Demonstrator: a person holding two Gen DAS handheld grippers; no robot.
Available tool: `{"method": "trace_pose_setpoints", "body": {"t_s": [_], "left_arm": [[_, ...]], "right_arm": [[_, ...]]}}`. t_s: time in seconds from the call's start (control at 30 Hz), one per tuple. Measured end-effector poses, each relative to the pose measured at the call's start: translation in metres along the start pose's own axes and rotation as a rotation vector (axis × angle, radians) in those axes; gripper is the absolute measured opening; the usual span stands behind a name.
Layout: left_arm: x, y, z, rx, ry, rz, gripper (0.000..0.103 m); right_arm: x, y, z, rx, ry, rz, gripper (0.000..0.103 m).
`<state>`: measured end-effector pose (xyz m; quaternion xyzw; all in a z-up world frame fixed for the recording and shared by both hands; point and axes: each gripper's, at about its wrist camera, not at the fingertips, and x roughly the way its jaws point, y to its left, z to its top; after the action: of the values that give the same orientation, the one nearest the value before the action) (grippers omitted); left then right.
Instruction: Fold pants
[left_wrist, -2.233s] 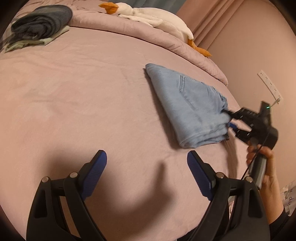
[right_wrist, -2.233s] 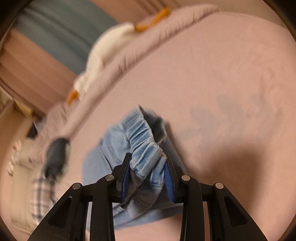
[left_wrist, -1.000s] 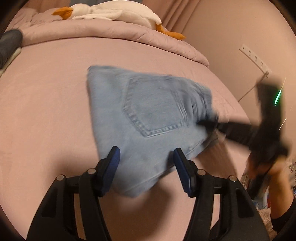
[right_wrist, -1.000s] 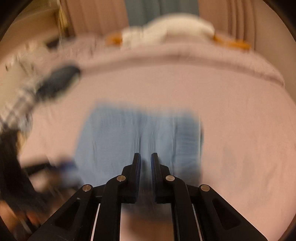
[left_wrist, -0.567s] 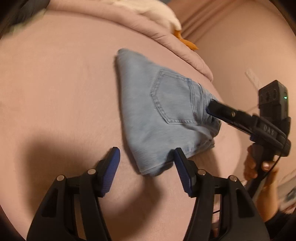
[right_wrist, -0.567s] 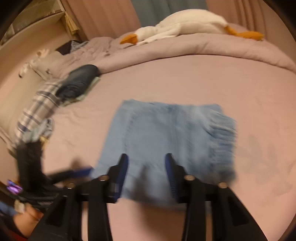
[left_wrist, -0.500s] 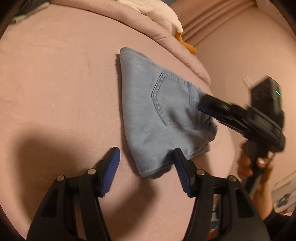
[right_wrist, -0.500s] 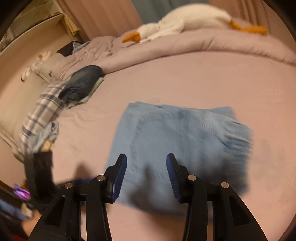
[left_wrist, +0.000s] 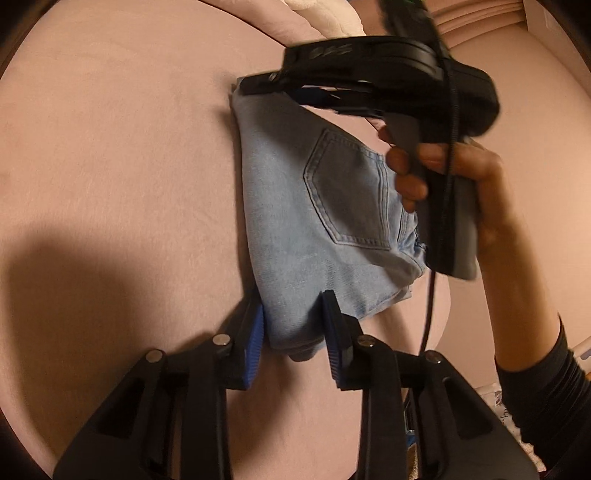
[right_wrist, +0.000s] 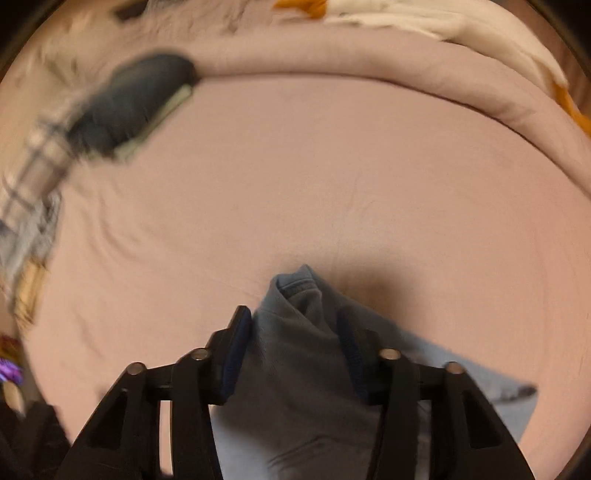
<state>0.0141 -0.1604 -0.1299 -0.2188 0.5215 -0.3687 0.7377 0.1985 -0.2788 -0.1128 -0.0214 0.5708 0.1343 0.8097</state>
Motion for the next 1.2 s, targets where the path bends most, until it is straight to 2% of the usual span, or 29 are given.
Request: {"method": "trace_pose_setpoints", "body": {"t_s": [0.03,0.07,0.1,0.23,0.33,0.37,0.4,0.47,0.57,0.63,0.67,0.77,0.87,0.93,1.0,1.03,1.07,1.13,1.2], "left_arm": [[-0.001,0.000,-0.002,0.000,-0.006,0.001,0.029],[-0.002,-0.001,-0.004,-0.005,-0.009,0.001,0.029],[-0.003,-0.002,-0.005,-0.011,-0.012,0.003,0.028],[-0.007,-0.006,-0.012,-0.001,-0.019,0.022,0.029],[-0.007,-0.018,-0.018,0.038,-0.014,0.052,0.031],[-0.006,-0.021,-0.019,0.049,-0.006,0.057,0.030],[-0.008,-0.023,-0.022,0.061,-0.001,0.061,0.027],[-0.013,-0.025,-0.026,0.067,0.000,0.066,0.027],[-0.024,-0.029,-0.024,0.052,-0.027,0.079,0.035],[-0.033,-0.034,-0.020,0.053,-0.068,0.089,0.053],[-0.037,-0.037,-0.017,0.054,-0.088,0.086,0.055],[-0.033,-0.056,0.000,0.100,-0.114,0.094,0.055],[-0.008,-0.075,0.019,0.206,-0.114,0.164,0.055],[0.020,-0.081,0.020,0.262,-0.063,0.222,0.055],[0.046,-0.071,0.018,0.301,0.002,0.303,0.056],[0.049,-0.072,0.016,0.338,-0.016,0.321,0.062],[0.049,-0.074,0.017,0.349,-0.017,0.310,0.063],[0.043,-0.069,0.021,0.315,-0.003,0.281,0.064],[0.028,-0.058,0.024,0.242,-0.003,0.231,0.064]], "right_arm": [[0.005,0.007,0.000,-0.037,0.015,-0.011,0.021],[0.007,0.013,0.001,-0.069,0.012,-0.049,0.019],[0.009,0.016,0.001,-0.079,0.007,-0.075,0.018],[0.012,0.002,0.001,0.055,-0.017,-0.052,0.015],[-0.007,-0.012,-0.010,0.144,-0.115,-0.076,0.015],[-0.017,-0.020,-0.015,0.197,-0.145,-0.062,0.015],[-0.035,-0.033,-0.026,0.273,-0.187,0.003,0.015],[-0.066,-0.042,-0.051,0.306,-0.252,0.069,0.022],[-0.102,-0.044,-0.090,0.257,-0.291,-0.015,0.036],[-0.124,-0.046,-0.127,0.227,-0.307,-0.060,0.036],[-0.131,-0.046,-0.142,0.215,-0.311,-0.064,0.036],[-0.151,-0.047,-0.193,0.171,-0.334,-0.092,0.036],[-0.148,-0.047,-0.199,0.142,-0.353,-0.155,0.036],[-0.137,-0.045,-0.210,0.144,-0.353,-0.197,0.036],[-0.114,-0.042,-0.223,0.112,-0.310,-0.265,0.036],[-0.111,-0.043,-0.232,0.127,-0.369,-0.262,0.036],[-0.110,-0.046,-0.231,0.148,-0.386,-0.251,0.036],[-0.115,-0.056,-0.222,0.217,-0.371,-0.199,0.037],[-0.124,-0.070,-0.217,0.283,-0.358,-0.102,0.041]]}}
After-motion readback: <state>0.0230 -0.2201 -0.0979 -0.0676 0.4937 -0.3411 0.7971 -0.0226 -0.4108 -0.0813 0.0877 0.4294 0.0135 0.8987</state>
